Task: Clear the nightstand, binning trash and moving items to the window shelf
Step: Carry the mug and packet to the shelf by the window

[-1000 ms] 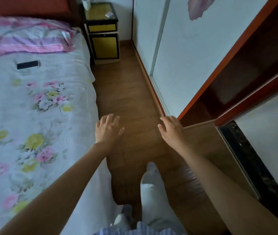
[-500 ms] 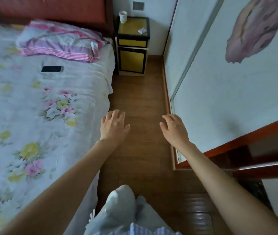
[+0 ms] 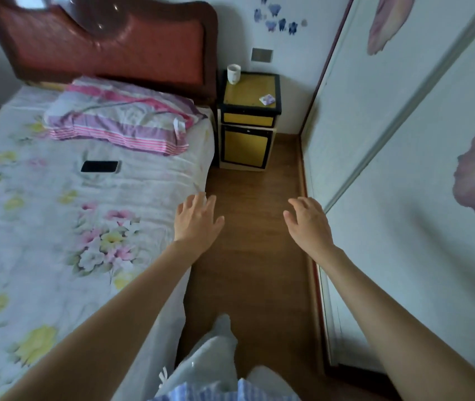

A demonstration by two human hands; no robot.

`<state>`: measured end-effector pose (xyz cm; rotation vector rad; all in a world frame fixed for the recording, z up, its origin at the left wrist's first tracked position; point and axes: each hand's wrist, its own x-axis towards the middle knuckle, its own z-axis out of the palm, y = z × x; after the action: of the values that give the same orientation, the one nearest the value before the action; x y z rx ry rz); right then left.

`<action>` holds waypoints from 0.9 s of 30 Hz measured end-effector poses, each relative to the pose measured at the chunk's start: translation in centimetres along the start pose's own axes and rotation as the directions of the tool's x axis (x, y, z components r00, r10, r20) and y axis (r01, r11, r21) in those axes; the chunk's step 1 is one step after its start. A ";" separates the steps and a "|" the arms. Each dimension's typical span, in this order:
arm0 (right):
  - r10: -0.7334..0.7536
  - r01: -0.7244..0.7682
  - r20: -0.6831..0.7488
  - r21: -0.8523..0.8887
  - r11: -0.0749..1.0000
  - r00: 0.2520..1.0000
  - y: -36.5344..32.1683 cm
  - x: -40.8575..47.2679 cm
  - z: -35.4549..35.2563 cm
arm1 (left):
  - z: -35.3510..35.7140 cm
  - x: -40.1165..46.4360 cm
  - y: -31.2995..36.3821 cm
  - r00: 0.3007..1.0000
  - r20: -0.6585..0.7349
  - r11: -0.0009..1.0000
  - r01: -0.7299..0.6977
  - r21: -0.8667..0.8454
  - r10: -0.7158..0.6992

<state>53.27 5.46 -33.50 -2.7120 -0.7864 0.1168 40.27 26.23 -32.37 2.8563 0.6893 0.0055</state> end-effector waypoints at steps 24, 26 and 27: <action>-0.039 0.037 0.024 0.074 0.997 0.999 3.8 39.6 -0.5 | -1.5 39.4 -1.0 0.999 -0.010 0.999 0.037 -0.028 -0.037; -0.054 0.053 0.019 0.068 0.996 0.998 4.3 42.8 -1.0 | -1.6 42.3 -0.3 0.999 -0.017 0.999 0.038 -0.035 -0.039; -0.047 0.046 0.019 0.070 0.997 0.999 4.5 44.2 -1.1 | -1.6 43.5 -0.1 0.999 -0.010 0.998 0.044 -0.038 -0.044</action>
<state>93.11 25.14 -33.52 -2.6297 -0.8354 0.1594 78.90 46.32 -32.78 2.8065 0.7459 0.0272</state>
